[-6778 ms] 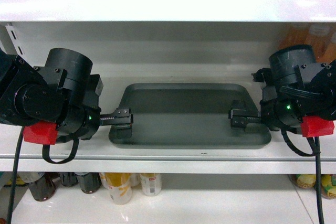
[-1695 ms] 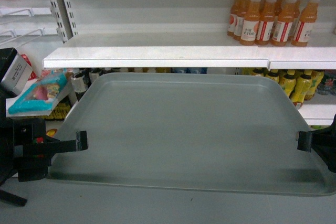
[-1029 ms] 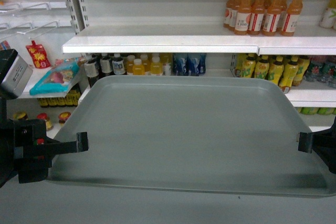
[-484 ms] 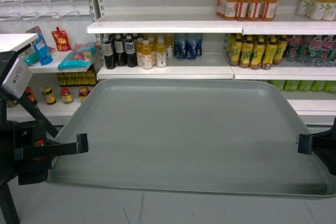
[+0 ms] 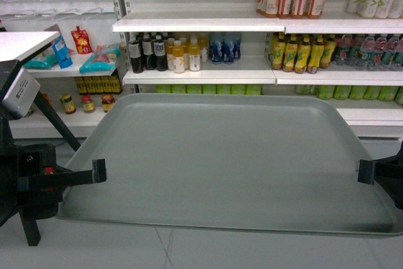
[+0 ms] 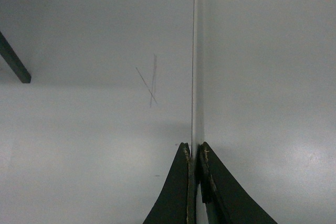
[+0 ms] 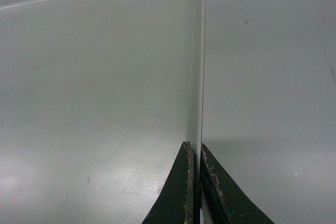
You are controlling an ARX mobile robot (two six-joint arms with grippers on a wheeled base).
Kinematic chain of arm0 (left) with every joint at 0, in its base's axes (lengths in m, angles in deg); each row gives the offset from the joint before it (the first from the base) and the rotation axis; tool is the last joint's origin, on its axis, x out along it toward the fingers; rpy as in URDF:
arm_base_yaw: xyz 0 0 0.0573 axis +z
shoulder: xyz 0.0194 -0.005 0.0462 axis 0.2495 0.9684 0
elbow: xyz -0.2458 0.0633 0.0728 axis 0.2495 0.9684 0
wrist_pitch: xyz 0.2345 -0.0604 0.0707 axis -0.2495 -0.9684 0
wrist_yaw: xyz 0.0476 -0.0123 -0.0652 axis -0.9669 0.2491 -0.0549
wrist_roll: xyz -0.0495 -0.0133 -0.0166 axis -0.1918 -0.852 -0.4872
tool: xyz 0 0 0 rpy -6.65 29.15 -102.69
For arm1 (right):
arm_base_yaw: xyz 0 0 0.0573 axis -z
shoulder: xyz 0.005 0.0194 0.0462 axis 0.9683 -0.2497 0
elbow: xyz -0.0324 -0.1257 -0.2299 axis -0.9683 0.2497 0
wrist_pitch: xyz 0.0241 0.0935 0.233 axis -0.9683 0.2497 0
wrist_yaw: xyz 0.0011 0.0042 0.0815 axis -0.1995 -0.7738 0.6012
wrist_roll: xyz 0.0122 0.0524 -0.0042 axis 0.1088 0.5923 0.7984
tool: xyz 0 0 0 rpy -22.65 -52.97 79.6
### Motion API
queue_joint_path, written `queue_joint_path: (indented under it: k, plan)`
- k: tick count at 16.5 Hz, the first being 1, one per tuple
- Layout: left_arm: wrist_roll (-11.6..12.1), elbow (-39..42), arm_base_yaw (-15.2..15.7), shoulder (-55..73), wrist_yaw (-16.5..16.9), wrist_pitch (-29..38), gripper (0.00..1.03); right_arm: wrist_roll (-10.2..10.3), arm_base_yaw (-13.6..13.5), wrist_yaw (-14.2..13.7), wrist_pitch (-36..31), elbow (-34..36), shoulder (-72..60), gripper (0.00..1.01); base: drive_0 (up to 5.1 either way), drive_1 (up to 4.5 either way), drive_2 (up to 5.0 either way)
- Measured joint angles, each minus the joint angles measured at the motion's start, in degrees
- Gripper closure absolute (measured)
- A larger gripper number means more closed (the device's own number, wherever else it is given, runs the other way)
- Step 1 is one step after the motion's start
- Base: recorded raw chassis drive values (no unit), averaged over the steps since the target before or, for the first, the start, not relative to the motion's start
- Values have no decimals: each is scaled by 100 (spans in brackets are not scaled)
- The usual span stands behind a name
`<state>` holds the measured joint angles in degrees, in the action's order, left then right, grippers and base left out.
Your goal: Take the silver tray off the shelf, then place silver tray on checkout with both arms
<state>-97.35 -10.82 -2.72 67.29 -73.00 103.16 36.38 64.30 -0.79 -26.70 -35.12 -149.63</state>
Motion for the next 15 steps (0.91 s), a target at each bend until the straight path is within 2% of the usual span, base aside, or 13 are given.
queue_joint_path:
  k: [5, 11, 15]
  plan:
    - [2, 0, 2, -2, -4, 44, 100, 0, 0, -11, -46, -2, 2, 98, 7, -419, 433]
    - [2, 13, 0, -15, -7, 26, 100, 2, 0, -11, -28, 9, 20, 98, 0, 0, 0]
    - [-2, 11, -24, -9, -2, 20, 100, 2, 4, 4, -15, 9, 17, 98, -483, 252, 252]
